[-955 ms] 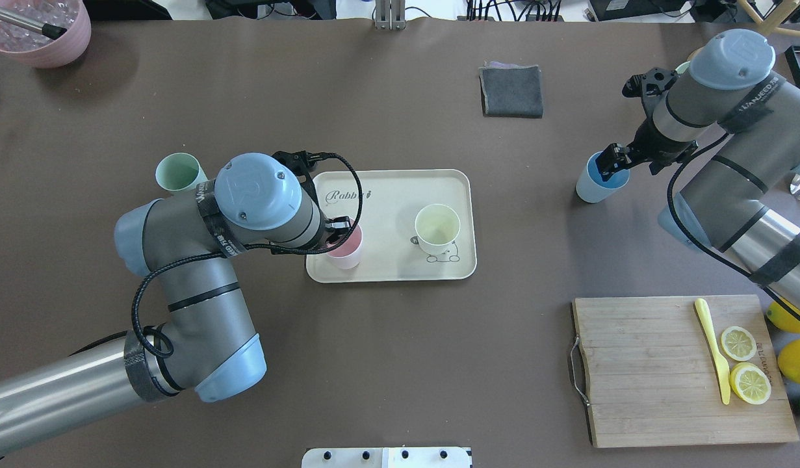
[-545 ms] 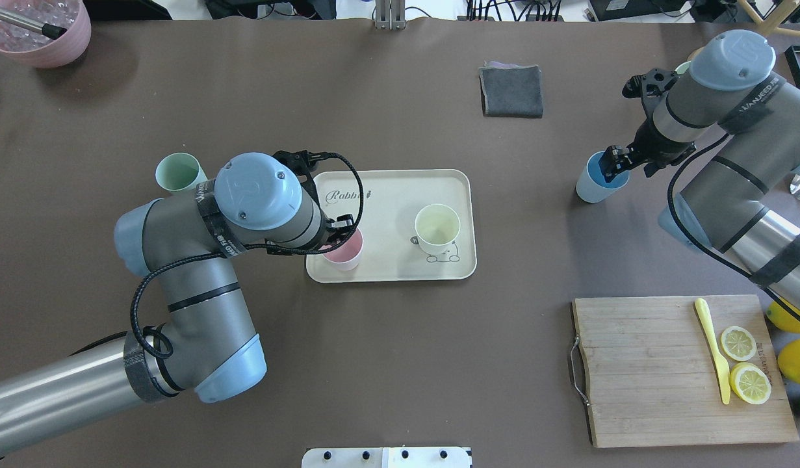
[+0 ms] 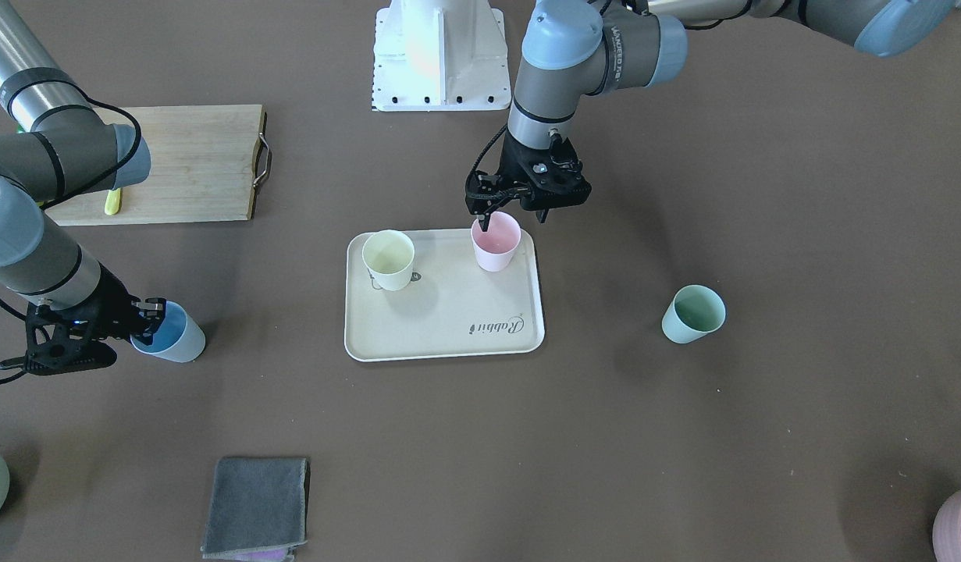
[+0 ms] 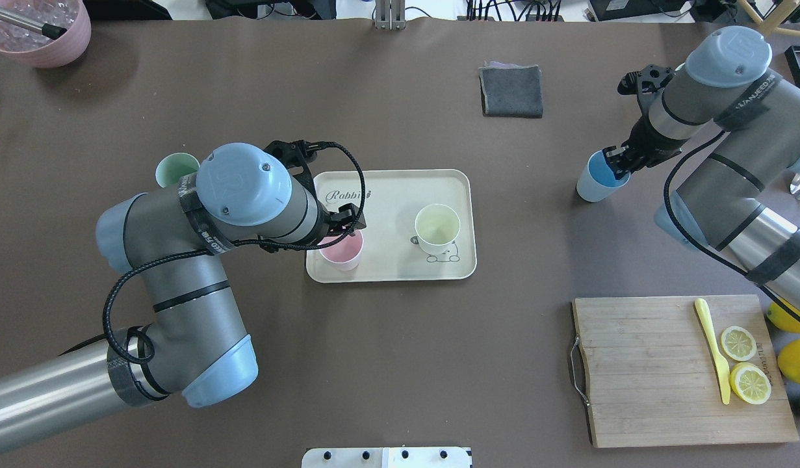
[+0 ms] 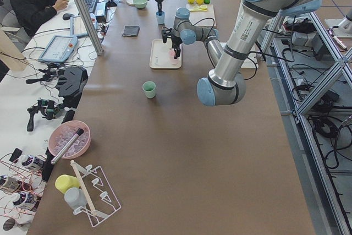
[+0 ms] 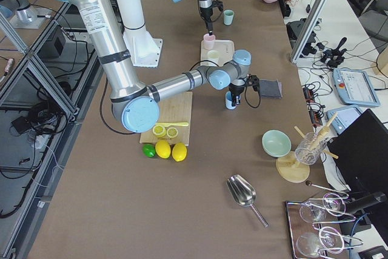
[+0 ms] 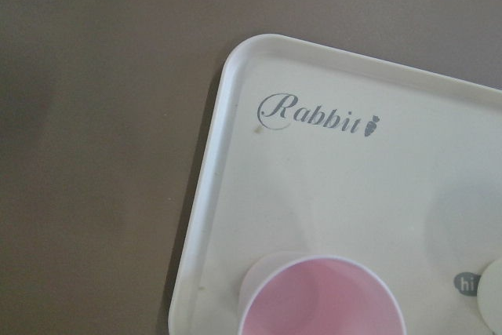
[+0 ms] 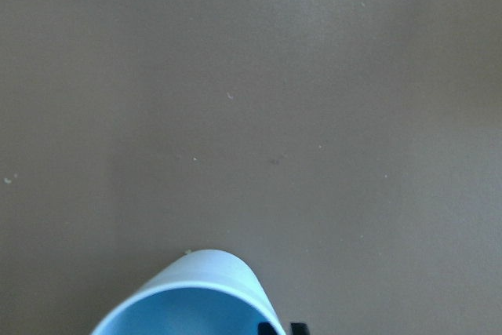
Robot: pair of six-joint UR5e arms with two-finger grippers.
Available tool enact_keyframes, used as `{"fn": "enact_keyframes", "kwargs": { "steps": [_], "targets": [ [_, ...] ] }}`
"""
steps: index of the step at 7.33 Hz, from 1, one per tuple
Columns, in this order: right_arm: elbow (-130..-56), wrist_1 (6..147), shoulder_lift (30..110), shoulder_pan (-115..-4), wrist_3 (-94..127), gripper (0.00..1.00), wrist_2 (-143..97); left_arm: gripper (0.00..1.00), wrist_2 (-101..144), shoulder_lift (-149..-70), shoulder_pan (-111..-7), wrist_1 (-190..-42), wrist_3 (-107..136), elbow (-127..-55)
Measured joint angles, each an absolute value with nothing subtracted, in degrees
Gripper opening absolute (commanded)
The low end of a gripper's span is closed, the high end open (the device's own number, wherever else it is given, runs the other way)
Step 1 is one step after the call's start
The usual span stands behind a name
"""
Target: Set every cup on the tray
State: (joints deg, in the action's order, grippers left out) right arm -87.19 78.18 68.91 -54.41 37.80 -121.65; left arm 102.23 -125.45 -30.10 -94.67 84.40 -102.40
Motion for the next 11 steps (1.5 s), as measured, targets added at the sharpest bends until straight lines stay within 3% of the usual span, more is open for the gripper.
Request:
{"fn": "enact_keyframes", "kwargs": {
  "steps": [3, 6, 11],
  "targets": [
    [-90.1, 79.6, 67.8, -57.0, 37.8, 0.00, -126.9, 0.98, 104.9, -124.8, -35.9, -90.5, 76.6, -106.4],
    [-93.3, 90.3, 59.3, -57.3, 41.2, 0.00, -129.7, 0.97, 114.2, -120.5, -48.1, -89.4, 60.9, -106.4],
    [-88.7, 91.2, 48.7, -47.0, 55.4, 0.00, -122.8, 0.98, 119.4, -117.0, -58.7, -92.9, 43.2, -97.1]
  ]
}}
